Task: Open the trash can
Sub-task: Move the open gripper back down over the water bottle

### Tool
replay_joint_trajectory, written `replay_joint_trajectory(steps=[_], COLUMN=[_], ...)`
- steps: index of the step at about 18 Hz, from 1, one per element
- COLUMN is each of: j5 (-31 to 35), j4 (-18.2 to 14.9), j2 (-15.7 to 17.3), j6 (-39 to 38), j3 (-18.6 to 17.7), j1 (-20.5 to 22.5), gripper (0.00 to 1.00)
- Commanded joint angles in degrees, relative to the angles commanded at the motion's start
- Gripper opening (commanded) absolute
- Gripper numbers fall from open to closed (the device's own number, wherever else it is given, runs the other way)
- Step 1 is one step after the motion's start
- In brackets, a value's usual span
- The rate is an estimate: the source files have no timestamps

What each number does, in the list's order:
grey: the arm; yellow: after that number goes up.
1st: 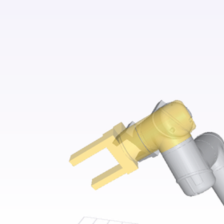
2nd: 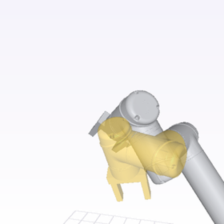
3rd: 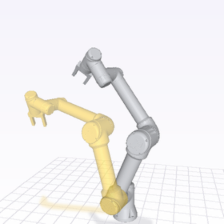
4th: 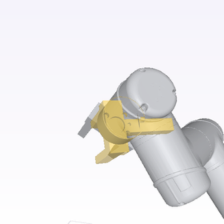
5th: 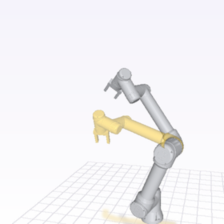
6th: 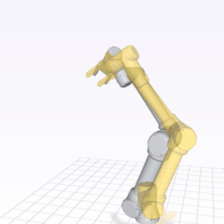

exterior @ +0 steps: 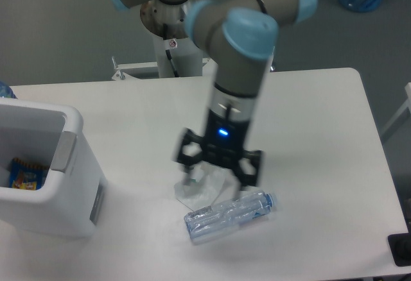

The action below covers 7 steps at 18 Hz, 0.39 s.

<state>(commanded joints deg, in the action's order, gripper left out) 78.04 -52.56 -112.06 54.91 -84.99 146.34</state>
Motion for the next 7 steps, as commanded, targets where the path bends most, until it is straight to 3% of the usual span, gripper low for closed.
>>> replay_joint_trajectory(steps=[4,7], j5=[5.87,9.23], j4=[-0.09,-1.49], j2=[-0.53,-0.79], j6=[11.60,13.30], j3=[-0.52,-0.79], j1=[-0.35,-1.49], gripper=[1.00,1.00])
